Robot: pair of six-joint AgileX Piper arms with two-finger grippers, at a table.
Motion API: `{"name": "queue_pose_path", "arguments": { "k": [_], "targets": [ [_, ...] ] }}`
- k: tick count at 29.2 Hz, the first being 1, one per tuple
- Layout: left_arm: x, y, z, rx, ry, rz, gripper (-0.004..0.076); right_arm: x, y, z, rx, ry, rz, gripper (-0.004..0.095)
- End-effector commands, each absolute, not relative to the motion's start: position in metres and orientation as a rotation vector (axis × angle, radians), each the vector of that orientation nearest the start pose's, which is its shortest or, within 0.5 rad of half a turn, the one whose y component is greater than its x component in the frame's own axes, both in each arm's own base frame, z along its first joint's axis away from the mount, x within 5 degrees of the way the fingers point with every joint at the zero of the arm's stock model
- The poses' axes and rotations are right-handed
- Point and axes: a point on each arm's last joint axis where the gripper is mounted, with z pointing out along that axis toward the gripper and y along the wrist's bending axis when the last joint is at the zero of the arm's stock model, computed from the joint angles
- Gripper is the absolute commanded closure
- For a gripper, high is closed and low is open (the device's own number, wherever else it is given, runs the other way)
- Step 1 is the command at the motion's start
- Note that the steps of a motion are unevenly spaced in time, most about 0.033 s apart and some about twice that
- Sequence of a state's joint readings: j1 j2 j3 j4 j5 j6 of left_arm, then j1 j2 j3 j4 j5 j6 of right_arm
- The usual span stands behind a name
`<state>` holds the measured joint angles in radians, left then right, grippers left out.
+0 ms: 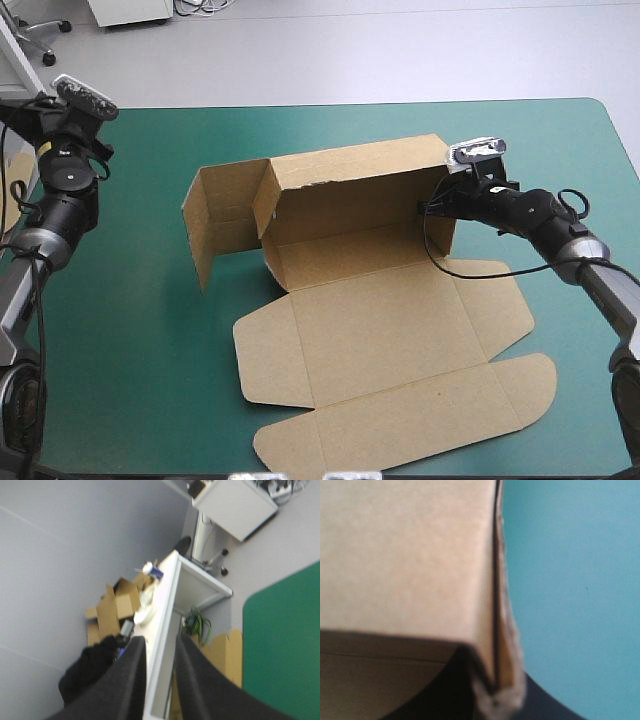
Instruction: Fold the box
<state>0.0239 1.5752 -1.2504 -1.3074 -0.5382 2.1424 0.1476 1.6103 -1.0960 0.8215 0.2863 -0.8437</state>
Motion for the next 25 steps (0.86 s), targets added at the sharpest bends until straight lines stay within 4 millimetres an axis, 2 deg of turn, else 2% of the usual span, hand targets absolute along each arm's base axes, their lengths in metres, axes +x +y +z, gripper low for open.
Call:
{"name": "queue_pose_path", "arguments": {
  "k": [1,6,9,17,21,25],
  "targets": [
    [0.346,0.065,0.355,0.098,1.826,1.109,0.0606,0.347,0.07,0.275,-0.351,2.191,0.281,0.094],
    [0.333,0.078,0.33,-0.262,2.01,1.122,0.0656,0.346,0.069,0.273,-0.358,2.205,0.279,0.094],
    [0.329,0.078,0.323,-0.353,2.07,1.068,0.0706,0.346,0.065,0.272,-0.352,2.227,0.29,0.0939],
    [0.337,0.056,0.314,-0.263,2.09,1.03,0.0719,0.348,0.028,0.273,-0.21,2.306,0.294,0.094],
    [0.346,0.045,0.299,-0.213,2.128,1.037,0.0719,0.35,0.011,0.282,-0.185,2.326,0.279,0.0939],
    [0.353,0.032,0.288,-0.155,2.151,1.028,0.0719,0.354,0.003,0.298,-0.183,2.33,0.201,0.0939]
  ]
}}
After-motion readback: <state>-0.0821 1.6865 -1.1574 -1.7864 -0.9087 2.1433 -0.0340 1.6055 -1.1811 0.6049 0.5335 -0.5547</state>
